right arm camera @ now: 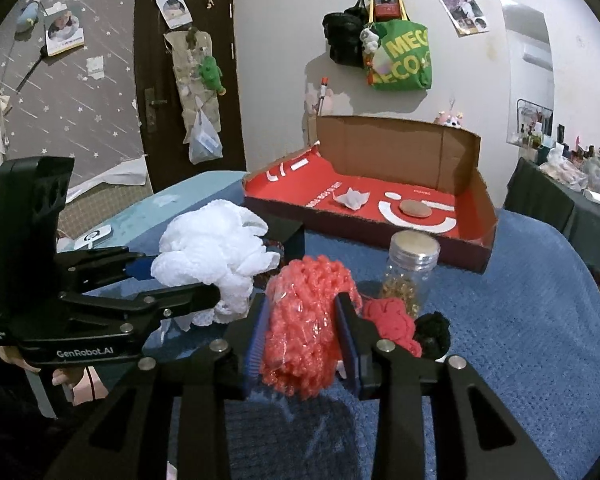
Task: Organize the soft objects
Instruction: 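Grasp the white mesh pouf with the left tool while the right tool grasps the red mesh net, then carry the white pouf and red net into the red box with both tools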
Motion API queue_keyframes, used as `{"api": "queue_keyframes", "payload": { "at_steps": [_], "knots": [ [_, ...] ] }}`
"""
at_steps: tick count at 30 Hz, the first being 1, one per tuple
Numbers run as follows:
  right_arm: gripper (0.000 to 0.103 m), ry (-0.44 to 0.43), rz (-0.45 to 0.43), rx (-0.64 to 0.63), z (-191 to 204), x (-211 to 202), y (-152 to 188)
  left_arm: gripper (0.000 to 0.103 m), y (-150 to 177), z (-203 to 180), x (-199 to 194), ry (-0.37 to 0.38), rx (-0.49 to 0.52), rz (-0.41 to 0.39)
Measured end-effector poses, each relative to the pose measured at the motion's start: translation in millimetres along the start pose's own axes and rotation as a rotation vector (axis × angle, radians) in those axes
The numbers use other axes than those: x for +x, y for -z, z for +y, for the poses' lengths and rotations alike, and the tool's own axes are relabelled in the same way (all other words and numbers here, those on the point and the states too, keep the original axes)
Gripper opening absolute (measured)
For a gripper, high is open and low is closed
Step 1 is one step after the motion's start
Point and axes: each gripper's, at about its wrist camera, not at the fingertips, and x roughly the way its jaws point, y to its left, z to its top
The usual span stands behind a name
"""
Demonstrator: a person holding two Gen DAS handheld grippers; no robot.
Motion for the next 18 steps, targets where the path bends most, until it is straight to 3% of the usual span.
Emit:
{"api": "queue_keyframes", "payload": {
  "at_steps": [18],
  "knots": [
    [0.036,0.05,-0.069,0.032,-28.6,-16.3,-33.4,0.047,-33.3,1.4,-13.5,-0.003,0.009,-0.052]
  ]
}}
